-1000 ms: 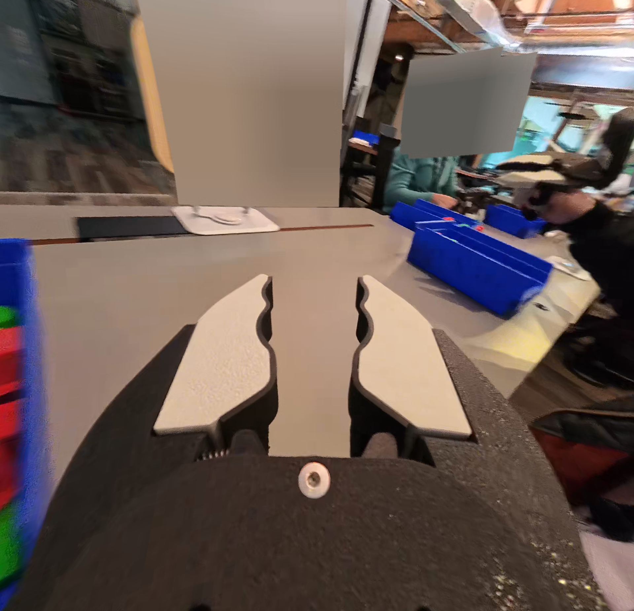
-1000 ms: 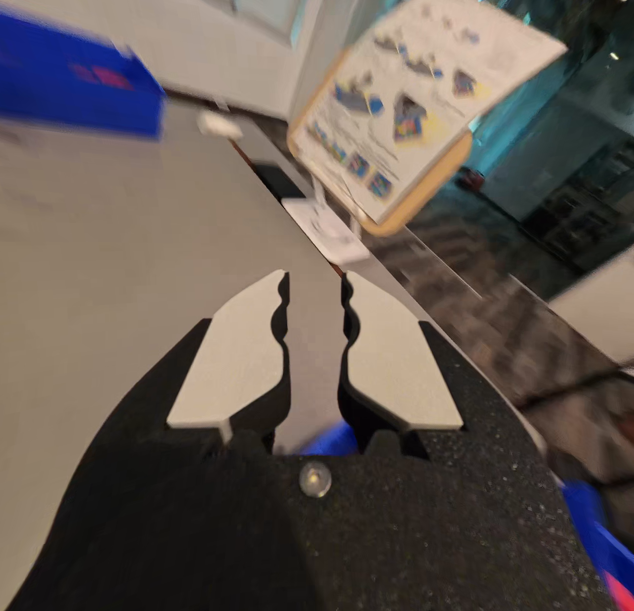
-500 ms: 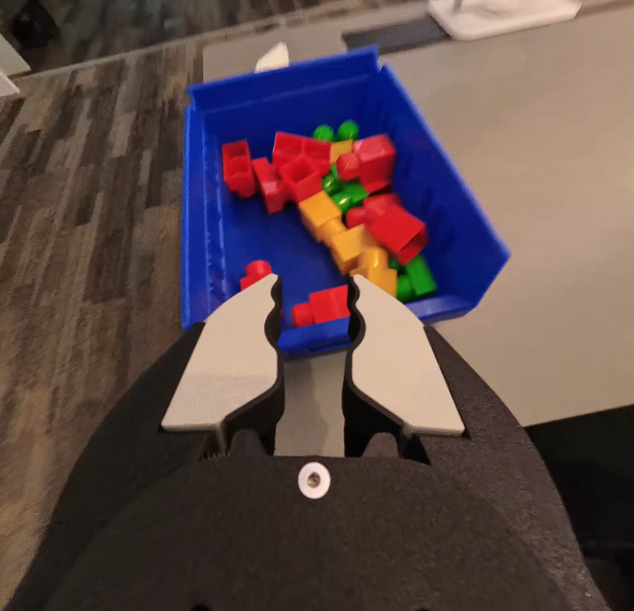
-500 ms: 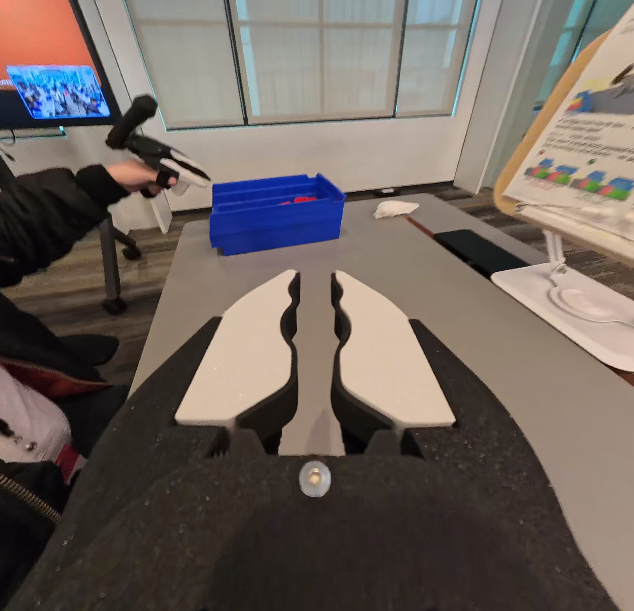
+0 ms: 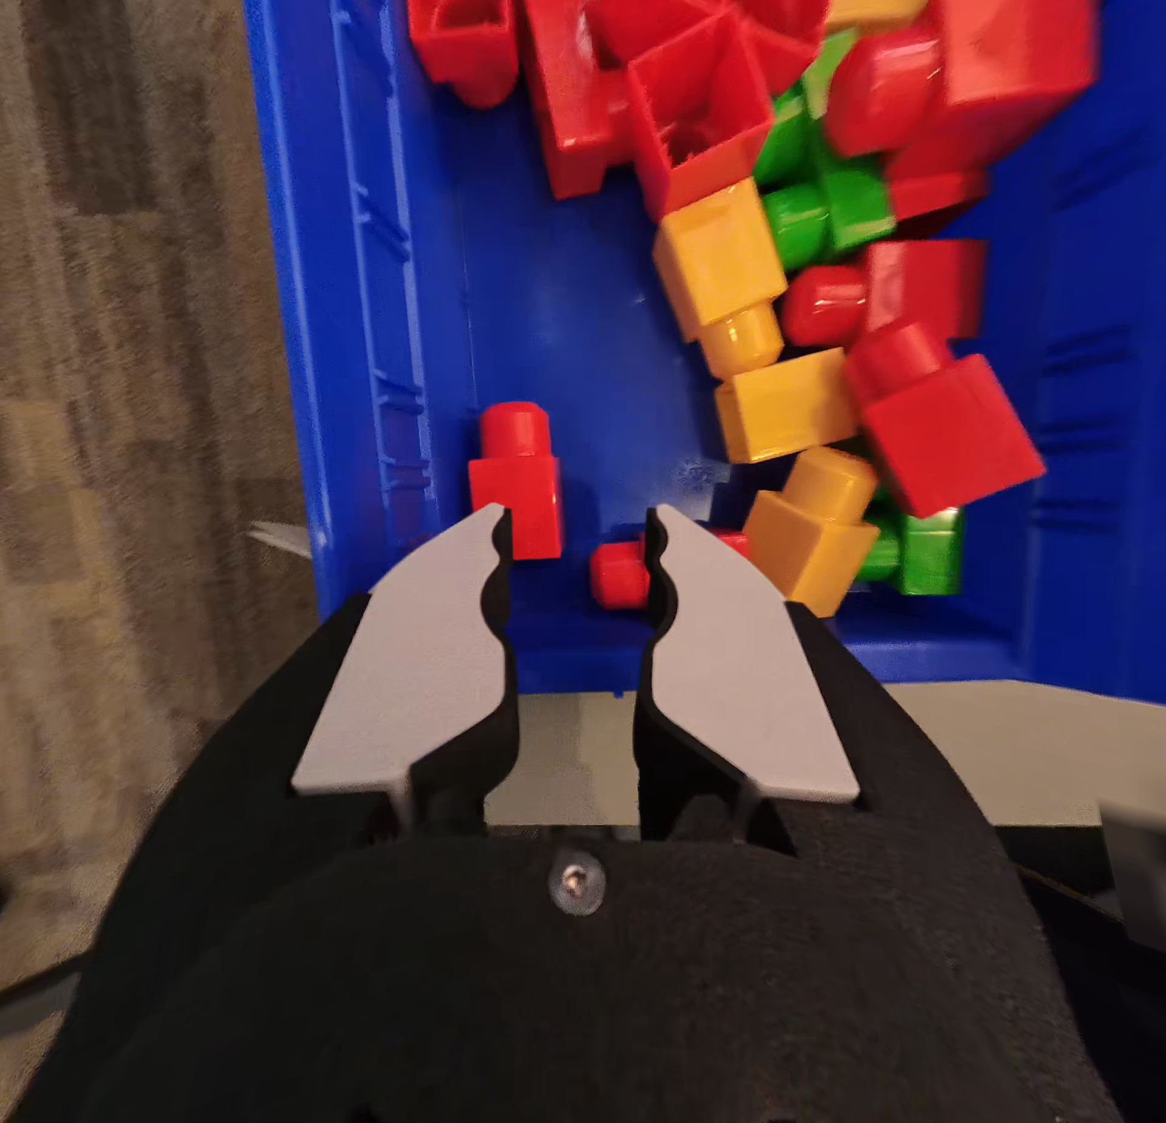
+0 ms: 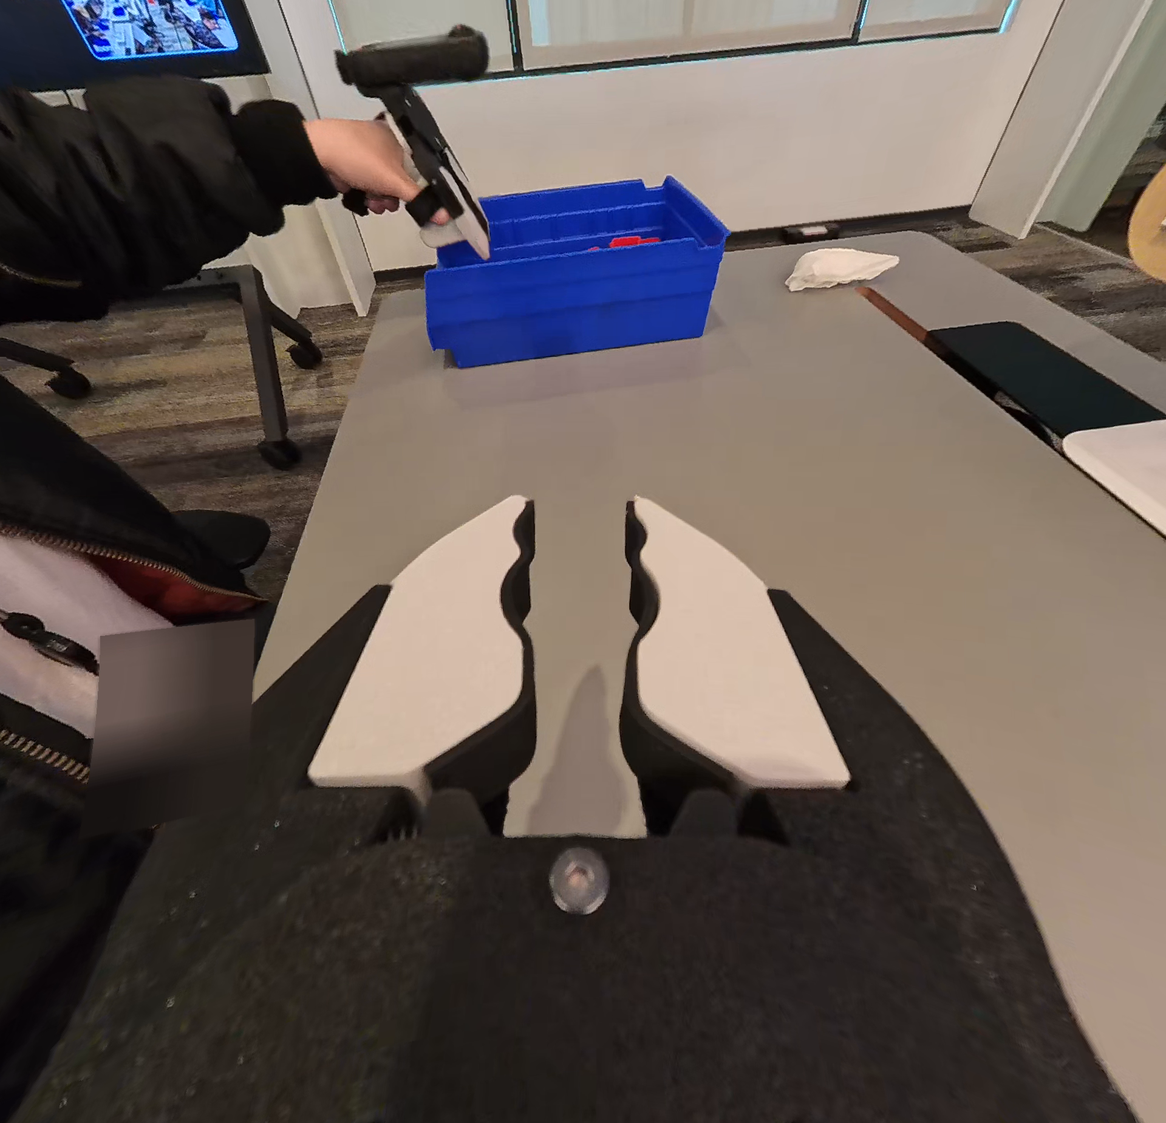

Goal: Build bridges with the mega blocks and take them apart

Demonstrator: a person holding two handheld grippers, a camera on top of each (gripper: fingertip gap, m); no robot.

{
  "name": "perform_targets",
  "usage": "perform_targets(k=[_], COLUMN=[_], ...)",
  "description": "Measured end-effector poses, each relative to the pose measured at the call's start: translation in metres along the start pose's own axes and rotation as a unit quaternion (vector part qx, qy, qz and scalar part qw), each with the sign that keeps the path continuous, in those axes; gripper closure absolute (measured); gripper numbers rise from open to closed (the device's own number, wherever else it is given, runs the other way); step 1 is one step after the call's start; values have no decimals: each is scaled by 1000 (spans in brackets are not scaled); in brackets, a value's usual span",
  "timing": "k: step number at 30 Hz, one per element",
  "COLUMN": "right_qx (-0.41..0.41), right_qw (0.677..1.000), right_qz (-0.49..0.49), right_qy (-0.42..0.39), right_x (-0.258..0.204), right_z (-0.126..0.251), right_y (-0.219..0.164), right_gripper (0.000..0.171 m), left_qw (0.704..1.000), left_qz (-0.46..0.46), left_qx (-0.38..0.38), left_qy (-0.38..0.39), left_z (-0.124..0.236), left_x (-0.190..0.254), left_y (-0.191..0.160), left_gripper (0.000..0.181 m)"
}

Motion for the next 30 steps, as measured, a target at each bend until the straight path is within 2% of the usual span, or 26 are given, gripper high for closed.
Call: perform_targets(k=[7,10,15,17,20,24,27,30], right_qx=[-10,-8,-8,-8,-8,-9,-13,-13], right_qw=[1000,999,999,998,998,998,997,997], right_qz=[-16,-16,-16,-16,-16,-17,-14,-10], right_qy=[22,31,49,53,59,64,72,72], right_x=[2,1,-1,-1,-1,-1,-4,-5], right_z=[13,19,25,26,26,25,25,27], right_y=[-15,-17,-20,-22,-25,-27,-26,-25], right_gripper=[145,145,145,145,145,145,145,145], left_qw=[984,982,983,986,993,991,998,997], left_qz=[-85,-74,-47,-38,-26,-27,21,9], left_qx=[-57,-53,-70,-68,-47,-25,-36,-59], left_qy=[143,165,161,148,105,126,51,54], left_z=[-32,-39,-43,-44,-40,-26,-34,-42], left_x=[-1,-4,-3,2,13,0,4,0], left_y=[-10,-10,-12,-12,-6,1,-2,-6], left_gripper=[145,144,137,129,139,142,140,136])
Point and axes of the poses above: each gripper's, where its closed fingertips meet, z back along the fingers, y out of its top, x = y × z across the jaws, the point moved 6 cm from there along z, back along the fingers, and after that the axes turned 11 degrees about x, right-handed, at the moved point
